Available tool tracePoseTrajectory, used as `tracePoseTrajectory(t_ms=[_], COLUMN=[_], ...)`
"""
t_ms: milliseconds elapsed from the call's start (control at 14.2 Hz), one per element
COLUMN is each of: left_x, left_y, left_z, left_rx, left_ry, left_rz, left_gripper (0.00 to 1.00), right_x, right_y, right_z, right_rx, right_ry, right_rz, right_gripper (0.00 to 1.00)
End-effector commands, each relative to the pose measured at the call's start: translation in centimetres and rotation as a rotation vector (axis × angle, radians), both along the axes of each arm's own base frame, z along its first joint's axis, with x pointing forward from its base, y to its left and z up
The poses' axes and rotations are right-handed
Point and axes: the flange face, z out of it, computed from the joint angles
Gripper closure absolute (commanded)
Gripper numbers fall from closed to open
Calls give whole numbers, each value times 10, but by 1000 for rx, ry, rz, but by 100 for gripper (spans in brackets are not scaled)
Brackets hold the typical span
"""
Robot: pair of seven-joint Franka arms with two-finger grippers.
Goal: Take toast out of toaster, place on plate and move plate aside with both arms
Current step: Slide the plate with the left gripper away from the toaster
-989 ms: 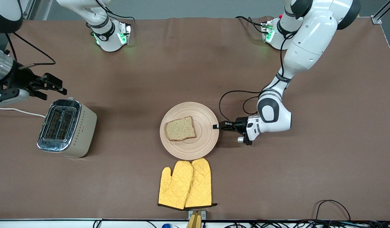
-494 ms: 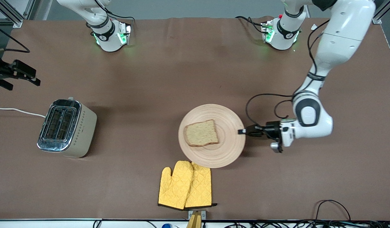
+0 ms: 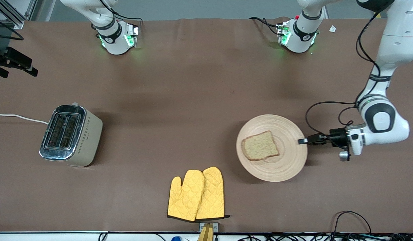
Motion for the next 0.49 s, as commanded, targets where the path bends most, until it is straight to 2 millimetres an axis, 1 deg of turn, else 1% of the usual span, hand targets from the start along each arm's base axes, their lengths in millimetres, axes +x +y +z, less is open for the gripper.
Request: tracePoseTrajectory(t_ms=[0, 71, 212, 353, 424], left_x=[-11, -13, -18, -20, -22], left_y=[22, 35, 50, 54, 61], left_z=[8, 8, 1, -4, -9], left_rx=[-16, -11, 7, -3, -6], left_ry=[-2, 0, 0, -12, -23], left_rz=[13, 25, 15, 6, 5], left_gripper=[99, 99, 99, 99, 99], right_x=[6, 7, 6, 6, 5], right_y=[-15, -25, -37, -40, -40], right_z=[1, 1, 1, 0, 0], right_rx=[-48, -65, -72, -72, -72], right_ry=[-47, -54, -55, -48, -47], right_rz=[-48, -61, -34, -38, -37], right_gripper=[0, 0, 0, 0, 0])
